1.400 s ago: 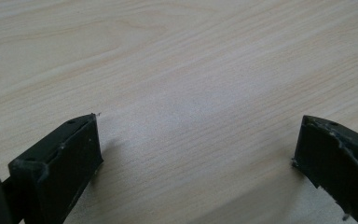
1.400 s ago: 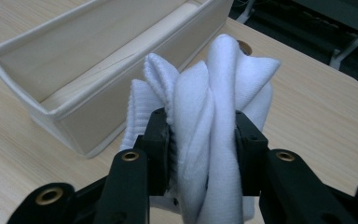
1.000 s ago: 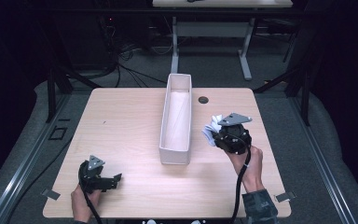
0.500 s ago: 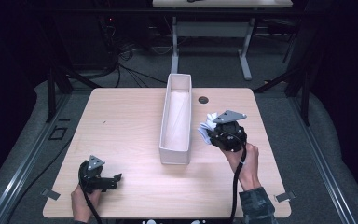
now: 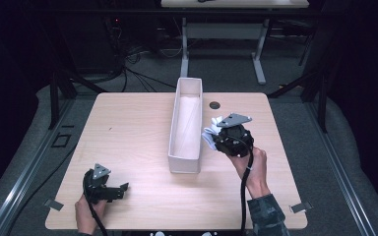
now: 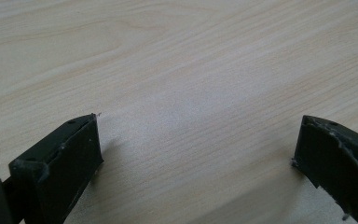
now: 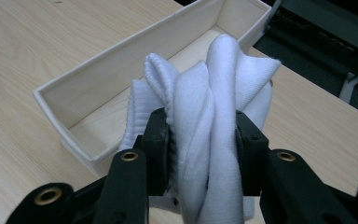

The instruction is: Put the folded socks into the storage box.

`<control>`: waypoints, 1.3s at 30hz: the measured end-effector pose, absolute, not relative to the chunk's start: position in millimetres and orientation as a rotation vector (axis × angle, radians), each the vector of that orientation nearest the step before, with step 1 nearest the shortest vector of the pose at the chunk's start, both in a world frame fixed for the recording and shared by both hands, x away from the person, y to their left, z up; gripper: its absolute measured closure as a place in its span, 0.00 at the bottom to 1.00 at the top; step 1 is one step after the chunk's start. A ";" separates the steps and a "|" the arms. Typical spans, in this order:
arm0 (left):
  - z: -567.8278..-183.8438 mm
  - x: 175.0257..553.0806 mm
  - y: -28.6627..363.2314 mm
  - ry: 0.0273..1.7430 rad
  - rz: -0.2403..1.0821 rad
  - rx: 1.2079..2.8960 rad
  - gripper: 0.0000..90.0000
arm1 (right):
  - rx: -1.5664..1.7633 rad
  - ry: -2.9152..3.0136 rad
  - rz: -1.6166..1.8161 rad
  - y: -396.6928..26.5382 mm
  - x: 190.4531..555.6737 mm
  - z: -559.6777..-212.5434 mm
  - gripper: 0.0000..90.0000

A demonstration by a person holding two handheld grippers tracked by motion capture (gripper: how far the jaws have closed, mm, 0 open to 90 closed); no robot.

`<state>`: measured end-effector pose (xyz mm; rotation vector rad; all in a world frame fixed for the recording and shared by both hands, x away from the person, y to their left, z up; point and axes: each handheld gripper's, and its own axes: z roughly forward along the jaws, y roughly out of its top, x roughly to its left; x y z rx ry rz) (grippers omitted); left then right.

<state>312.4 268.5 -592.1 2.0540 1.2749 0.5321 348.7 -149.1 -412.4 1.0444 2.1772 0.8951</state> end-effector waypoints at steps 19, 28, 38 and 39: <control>-592.1 312.5 268.6 1.275 0.532 2.054 0.00 | 0.999 2.211 0.904 -128.4 355.8 -406.4 0.70; -592.1 312.5 268.6 1.274 0.532 2.054 0.00 | 0.980 2.236 0.904 -116.4 361.2 -406.7 0.70; -592.1 312.5 268.6 1.271 0.530 2.057 0.00 | 0.964 2.263 0.930 -103.5 367.5 -408.4 0.70; -592.1 312.5 268.6 1.271 0.530 2.057 0.00 | 0.962 2.260 0.916 -101.9 367.8 -408.3 0.70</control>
